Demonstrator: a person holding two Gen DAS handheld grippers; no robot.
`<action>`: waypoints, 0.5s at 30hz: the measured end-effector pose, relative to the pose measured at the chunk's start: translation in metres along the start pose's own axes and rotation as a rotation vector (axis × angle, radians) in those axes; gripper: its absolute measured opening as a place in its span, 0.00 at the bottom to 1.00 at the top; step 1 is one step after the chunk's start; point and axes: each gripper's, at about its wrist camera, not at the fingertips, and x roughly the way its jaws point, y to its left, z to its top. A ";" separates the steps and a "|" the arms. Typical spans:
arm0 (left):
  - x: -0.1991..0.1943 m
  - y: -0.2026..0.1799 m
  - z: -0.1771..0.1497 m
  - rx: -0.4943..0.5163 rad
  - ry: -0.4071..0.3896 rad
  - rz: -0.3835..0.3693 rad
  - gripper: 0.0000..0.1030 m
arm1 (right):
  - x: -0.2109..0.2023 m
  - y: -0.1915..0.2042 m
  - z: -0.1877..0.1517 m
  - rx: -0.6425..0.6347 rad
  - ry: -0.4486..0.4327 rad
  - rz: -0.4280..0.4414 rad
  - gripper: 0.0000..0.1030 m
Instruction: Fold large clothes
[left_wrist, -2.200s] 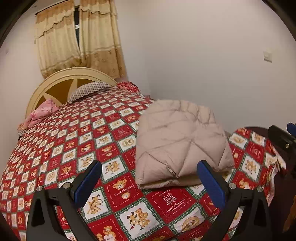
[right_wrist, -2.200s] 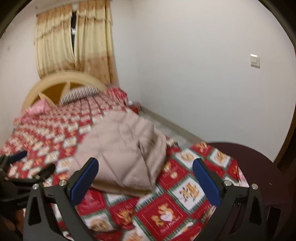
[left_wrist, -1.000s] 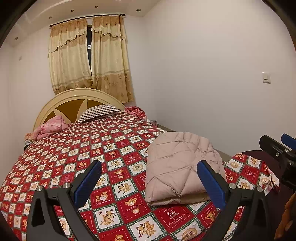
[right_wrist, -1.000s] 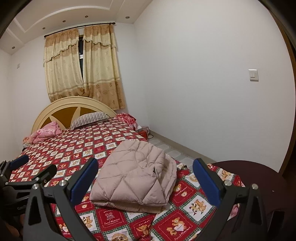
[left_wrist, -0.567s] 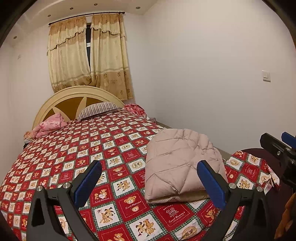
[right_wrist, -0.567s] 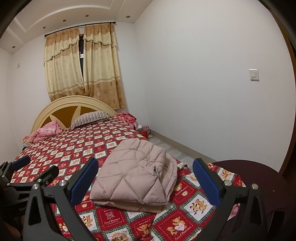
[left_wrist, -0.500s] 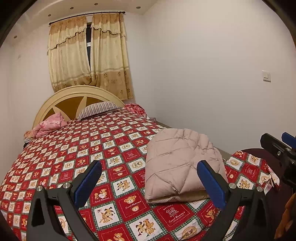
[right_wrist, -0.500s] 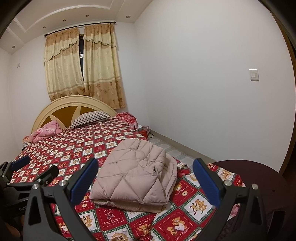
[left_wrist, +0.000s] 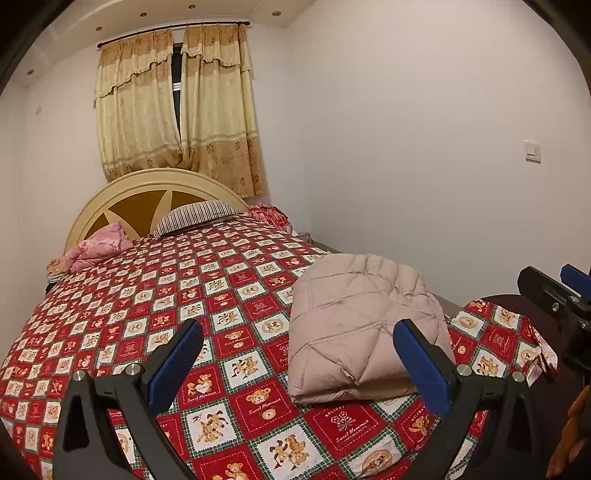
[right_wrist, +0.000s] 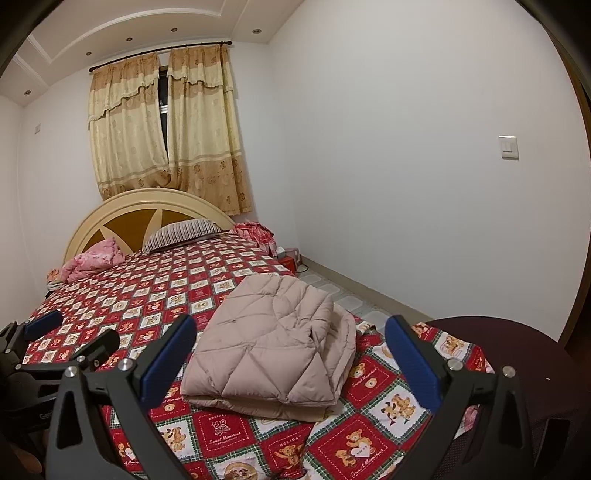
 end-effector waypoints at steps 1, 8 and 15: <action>0.000 0.000 0.000 0.000 0.000 0.000 0.99 | 0.000 0.000 0.000 0.000 0.000 0.000 1.00; 0.001 -0.001 -0.002 0.003 0.004 0.008 0.99 | 0.000 0.002 -0.003 0.003 0.008 0.000 1.00; 0.009 0.008 -0.004 -0.010 0.018 0.048 0.99 | 0.002 0.002 -0.004 0.000 0.008 -0.006 1.00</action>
